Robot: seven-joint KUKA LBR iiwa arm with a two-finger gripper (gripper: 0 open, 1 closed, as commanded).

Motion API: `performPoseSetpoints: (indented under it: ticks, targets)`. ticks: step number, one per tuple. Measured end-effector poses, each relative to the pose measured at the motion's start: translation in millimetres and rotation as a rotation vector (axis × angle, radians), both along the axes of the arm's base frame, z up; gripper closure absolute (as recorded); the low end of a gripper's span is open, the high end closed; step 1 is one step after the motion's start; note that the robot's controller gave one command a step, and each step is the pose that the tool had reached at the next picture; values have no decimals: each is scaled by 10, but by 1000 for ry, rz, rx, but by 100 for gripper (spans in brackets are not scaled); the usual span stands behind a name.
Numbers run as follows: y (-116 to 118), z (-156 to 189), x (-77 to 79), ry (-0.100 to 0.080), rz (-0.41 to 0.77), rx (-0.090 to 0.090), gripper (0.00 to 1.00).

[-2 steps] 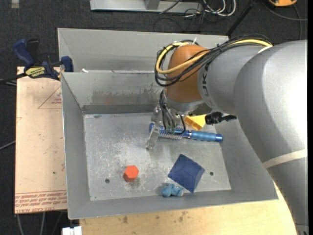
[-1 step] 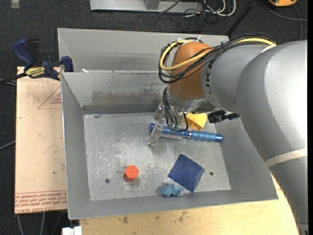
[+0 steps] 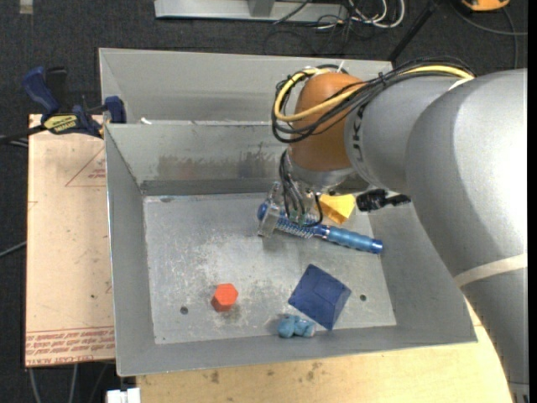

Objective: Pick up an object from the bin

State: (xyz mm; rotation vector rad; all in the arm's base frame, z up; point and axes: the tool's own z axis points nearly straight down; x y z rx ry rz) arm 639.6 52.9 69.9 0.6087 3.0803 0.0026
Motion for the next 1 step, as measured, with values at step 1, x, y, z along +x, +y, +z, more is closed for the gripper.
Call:
performPoseSetpoints:
  ticks: [1]
  targets:
    - [8,457,14,-4,2,1,100]
